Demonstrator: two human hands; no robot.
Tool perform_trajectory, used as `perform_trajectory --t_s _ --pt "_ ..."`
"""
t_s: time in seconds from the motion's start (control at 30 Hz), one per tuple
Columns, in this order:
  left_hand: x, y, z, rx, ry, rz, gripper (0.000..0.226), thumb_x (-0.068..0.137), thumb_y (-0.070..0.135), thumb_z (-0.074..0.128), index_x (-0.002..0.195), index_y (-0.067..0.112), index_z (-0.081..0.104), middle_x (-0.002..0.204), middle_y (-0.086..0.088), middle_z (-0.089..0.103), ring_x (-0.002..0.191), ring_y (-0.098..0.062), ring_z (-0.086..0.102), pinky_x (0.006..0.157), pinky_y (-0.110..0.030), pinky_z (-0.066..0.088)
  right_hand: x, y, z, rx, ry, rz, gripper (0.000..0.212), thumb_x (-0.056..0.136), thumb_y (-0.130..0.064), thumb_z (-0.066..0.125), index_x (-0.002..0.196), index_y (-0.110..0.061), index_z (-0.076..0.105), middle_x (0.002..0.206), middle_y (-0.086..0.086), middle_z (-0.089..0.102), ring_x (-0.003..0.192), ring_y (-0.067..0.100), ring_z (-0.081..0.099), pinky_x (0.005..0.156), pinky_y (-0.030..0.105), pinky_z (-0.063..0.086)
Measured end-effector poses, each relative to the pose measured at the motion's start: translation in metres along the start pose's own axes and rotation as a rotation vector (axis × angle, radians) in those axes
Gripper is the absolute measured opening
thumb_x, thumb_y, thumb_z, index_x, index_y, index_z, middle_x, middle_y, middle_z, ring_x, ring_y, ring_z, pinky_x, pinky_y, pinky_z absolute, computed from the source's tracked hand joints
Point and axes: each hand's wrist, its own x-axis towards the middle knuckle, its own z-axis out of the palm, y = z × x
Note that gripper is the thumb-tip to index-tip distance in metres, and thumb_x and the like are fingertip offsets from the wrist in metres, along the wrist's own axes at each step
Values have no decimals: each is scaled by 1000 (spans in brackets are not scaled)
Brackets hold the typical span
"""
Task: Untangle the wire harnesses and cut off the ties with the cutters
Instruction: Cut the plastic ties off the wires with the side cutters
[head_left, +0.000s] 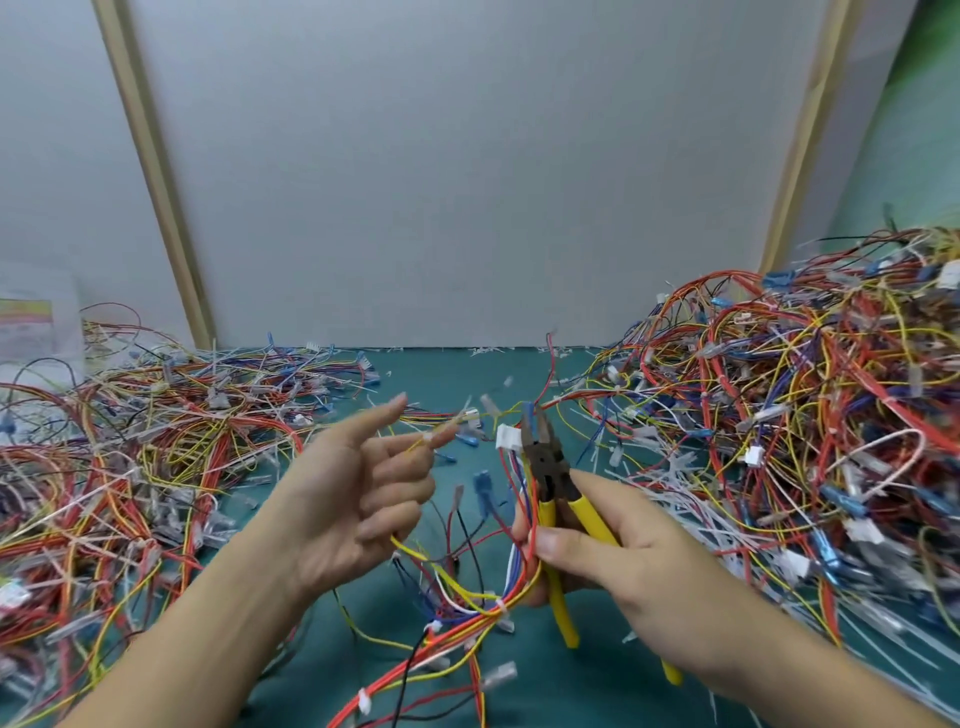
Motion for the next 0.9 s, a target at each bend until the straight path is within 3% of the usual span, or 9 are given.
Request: perform_trajectory --t_s 0.07,0.13,0.2,0.27,0.47,0.6,0.67,0.77,0.9 --pt "-1 -4 3 90 20 85 26 87 22 58 92 2 73 53 7 19 38 -5 9 28 -12 9 0 0 1 6 -1 15 13 86 -28 59 91 -27 71 80 -3 67 75 15 68 80 34 59" --pt "-1 -4 6 82 -13 299 17 88 18 54 90 8 67 53 7 23 41 -5 10 25 -14 18 0 0 2 17 28 15 12 93 -23 60 89 -28 71 80 -3 67 74 15 67 78 34 60" --pt "-4 0 8 86 -59 522 15 93 17 48 89 12 61 57 5 29 43 -5 18 30 -15 26 2 0 1 8 111 10 24 99 -12 57 85 -27 69 76 0 66 71 17 67 78 39 60" --pt "-8 0 12 156 -75 629 18 95 16 45 87 14 61 61 2 36 42 -6 28 33 -17 32 4 1 -2 39 228 19 27 99 -7 55 81 -22 68 71 1 65 67 19 66 77 45 59" --pt "-7 -19 33 364 -29 636 16 92 16 49 83 10 60 62 -5 44 38 -12 32 34 -17 33 10 -3 -10 164 496 47 8 96 -10 60 91 -12 66 71 3 61 63 16 64 60 27 57" --pt "-11 -10 43 399 -38 610 12 91 15 50 84 7 55 63 -7 43 37 -12 29 34 -15 29 9 -15 -26 156 740 -67 4 95 -14 62 93 -16 66 76 3 66 70 20 65 73 41 57" --pt "-12 -2 47 413 -34 575 10 86 17 51 80 10 53 62 -5 36 38 -11 25 33 -14 24 12 -22 -33 189 723 -76 5 95 -9 61 96 -12 65 81 6 66 69 18 66 74 41 59" --pt "-14 6 55 483 -30 535 14 88 17 49 74 14 50 62 -2 25 40 -9 18 36 -12 19 27 -29 -38 143 549 -42 13 96 -1 58 96 -12 64 93 0 69 64 12 68 66 35 61" --pt "-9 12 65 578 15 511 23 91 18 48 68 19 49 65 -1 13 43 -9 13 39 -10 18 56 -30 -40 -47 343 -28 17 97 1 53 93 -15 56 95 7 65 61 11 66 77 51 59"
